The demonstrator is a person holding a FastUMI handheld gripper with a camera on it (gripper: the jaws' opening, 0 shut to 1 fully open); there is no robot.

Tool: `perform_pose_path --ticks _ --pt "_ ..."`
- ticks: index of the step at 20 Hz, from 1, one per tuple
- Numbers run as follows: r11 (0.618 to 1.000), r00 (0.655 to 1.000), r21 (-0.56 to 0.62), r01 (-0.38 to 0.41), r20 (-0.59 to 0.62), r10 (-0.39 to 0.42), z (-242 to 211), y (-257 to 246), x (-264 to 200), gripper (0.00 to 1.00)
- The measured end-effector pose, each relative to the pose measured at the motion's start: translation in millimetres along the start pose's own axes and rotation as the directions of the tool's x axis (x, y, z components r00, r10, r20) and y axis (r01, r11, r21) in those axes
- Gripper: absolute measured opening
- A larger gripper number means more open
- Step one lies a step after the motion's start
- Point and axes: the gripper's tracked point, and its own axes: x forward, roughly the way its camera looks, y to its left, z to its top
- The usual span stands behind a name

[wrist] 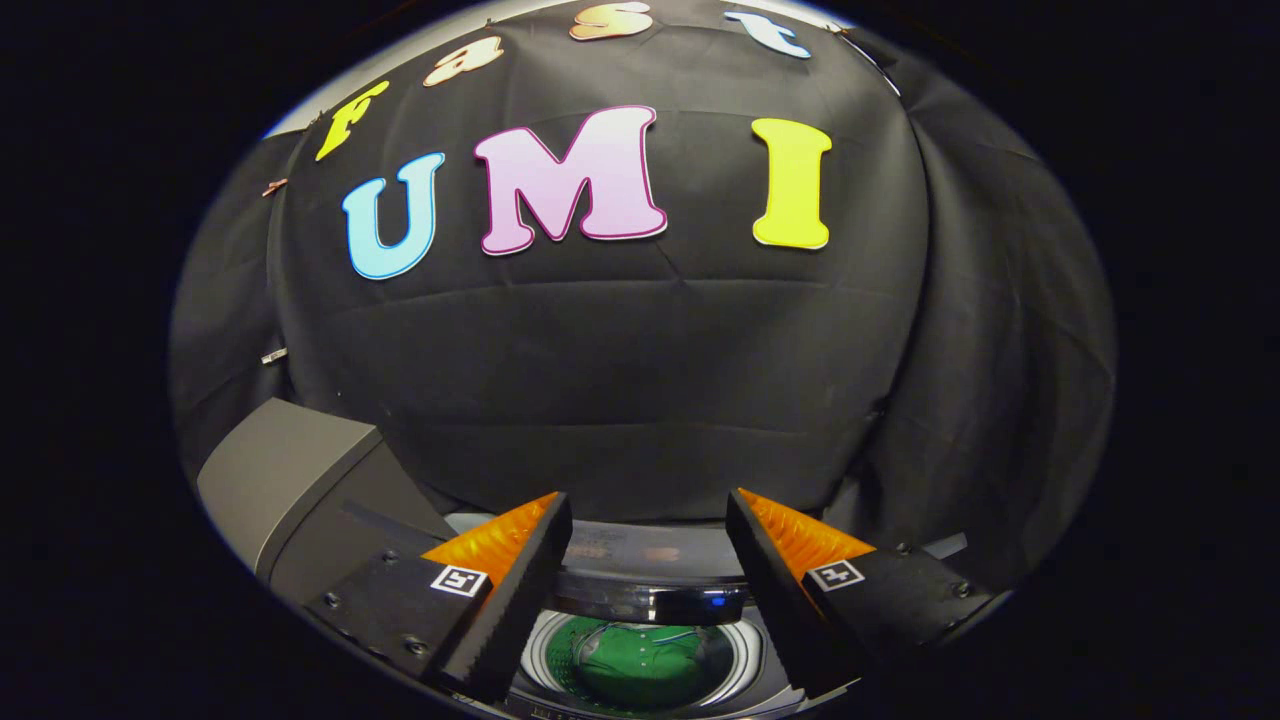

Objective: Put the clothes into the washing machine and then close the washing machine lid.

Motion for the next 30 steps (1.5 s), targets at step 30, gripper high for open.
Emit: perform_pose_path --ticks 30 --pt "0.997 0.981 0.016 -0.077 -0.179 0.078 -72.1 39.2 -36.1 0.99"
